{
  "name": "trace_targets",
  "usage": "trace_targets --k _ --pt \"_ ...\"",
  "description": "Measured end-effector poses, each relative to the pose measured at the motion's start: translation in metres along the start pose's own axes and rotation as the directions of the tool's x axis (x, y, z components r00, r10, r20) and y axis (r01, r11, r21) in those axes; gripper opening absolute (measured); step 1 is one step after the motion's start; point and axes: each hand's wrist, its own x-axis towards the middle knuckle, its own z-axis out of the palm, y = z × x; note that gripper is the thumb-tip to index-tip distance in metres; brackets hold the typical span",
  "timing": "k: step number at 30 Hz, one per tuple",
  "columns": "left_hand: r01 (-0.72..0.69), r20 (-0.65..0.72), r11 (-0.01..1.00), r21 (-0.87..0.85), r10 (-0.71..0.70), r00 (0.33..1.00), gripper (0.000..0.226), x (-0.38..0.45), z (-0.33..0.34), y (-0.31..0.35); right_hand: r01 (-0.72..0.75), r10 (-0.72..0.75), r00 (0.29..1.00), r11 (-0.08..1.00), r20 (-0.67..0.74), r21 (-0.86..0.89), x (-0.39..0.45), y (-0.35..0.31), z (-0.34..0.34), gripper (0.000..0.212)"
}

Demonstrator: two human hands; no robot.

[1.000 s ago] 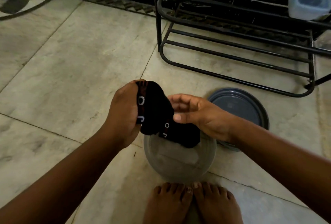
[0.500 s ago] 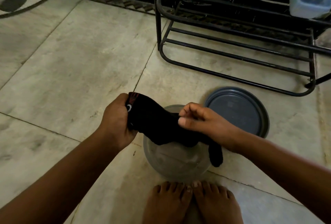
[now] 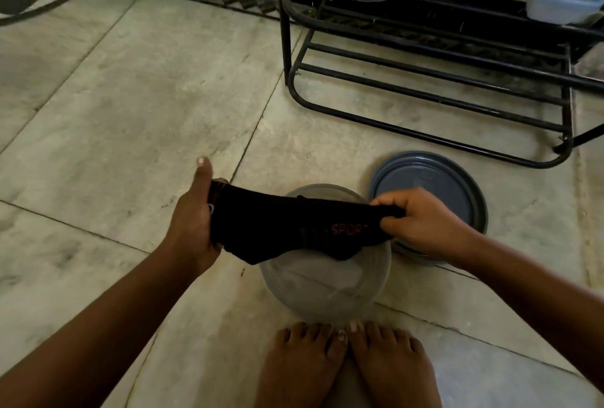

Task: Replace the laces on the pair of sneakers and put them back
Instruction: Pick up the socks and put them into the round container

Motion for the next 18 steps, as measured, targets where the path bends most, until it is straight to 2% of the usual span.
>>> trace_targets --k 1,3,5,6,7,8,9,12,15,18 --pt "0.025 0.057 0.998 -0.063 -0.021 0.998 0.021 -0.001 0.0 0.0 -0.068 0.07 0.998 0.985 -0.007 0.159 0.0 0.002 -0.002 0.018" --pt "0.122 0.086 0.963 -0.239 -0.104 0.991 0.019 0.002 0.004 -0.015 -0.159 0.173 0.985 0.9 0.002 0.407 -0.003 0.001 -0.005 0.009" --pt "0.261 0.166 0.81 -0.525 -0.203 0.965 0.016 0.019 -0.03 -0.039 -0.163 0.19 0.982 0.851 -0.004 0.499 -0.006 -0.004 -0.004 0.01" --pt "0.235 0.149 0.74 -0.63 -0.182 0.972 0.016 0.032 -0.056 -0.038 -0.151 0.178 0.984 0.837 -0.001 0.527 -0.007 -0.009 -0.001 0.012" --pt "0.2 0.075 0.605 -0.771 -0.226 0.971 0.015 0.049 -0.079 -0.039 -0.14 0.16 0.987 0.826 0.011 0.546 -0.009 -0.016 0.002 0.013" --pt "0.245 0.13 0.271 -0.931 -0.381 0.915 0.014 0.066 -0.109 -0.044 -0.132 0.137 0.99 0.819 0.033 0.558 -0.01 -0.022 0.007 0.015" --pt "0.258 0.228 0.028 -0.966 -0.384 0.895 0.012 0.076 -0.137 -0.044 -0.131 0.119 0.991 0.817 0.058 0.561 -0.012 -0.027 0.012 0.017" --pt "0.252 0.245 -0.022 -0.967 -0.336 0.909 0.021 0.077 -0.171 -0.016 -0.081 0.043 0.995 0.877 0.092 0.473 -0.017 -0.041 0.028 0.027" --pt "0.222 0.211 -0.008 -0.975 -0.356 0.911 0.035 0.07 -0.17 -0.011 0.075 -0.089 0.995 0.965 0.042 0.251 -0.022 -0.045 0.036 0.041" --pt "0.232 0.226 -0.023 -0.973 -0.324 0.918 0.043 0.072 -0.178 -0.013 0.136 -0.145 0.987 0.983 0.067 0.126 -0.026 -0.046 0.04 0.043"
